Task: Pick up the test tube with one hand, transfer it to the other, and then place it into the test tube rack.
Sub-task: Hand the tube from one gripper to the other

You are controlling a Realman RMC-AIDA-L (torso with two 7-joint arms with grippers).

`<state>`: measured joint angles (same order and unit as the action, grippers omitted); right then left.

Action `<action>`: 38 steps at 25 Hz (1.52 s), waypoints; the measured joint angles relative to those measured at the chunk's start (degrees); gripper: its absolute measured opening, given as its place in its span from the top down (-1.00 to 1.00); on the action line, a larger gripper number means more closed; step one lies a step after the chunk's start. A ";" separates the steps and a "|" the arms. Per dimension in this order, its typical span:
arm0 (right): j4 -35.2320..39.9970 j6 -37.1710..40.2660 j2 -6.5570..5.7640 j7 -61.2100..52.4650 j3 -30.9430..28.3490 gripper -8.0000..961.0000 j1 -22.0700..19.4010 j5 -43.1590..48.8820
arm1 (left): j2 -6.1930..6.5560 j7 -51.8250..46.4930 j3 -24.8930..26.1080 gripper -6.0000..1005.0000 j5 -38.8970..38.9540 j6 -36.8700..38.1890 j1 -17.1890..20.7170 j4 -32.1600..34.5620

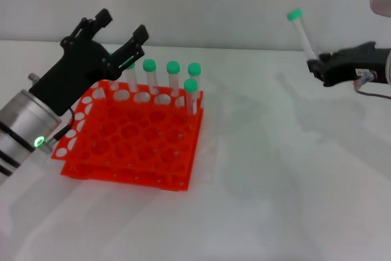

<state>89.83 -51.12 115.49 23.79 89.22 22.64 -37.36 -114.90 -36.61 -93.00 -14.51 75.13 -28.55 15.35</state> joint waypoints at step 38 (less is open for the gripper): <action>-8.69 7.76 -0.18 55.84 2.24 0.61 -4.11 -45.49 | 4.77 -48.86 2.11 -0.74 -29.51 -3.97 -13.86 4.88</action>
<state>81.13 -43.35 115.31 79.62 91.46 18.53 -82.85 -110.13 -85.47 -90.89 -44.02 71.16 -42.41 20.23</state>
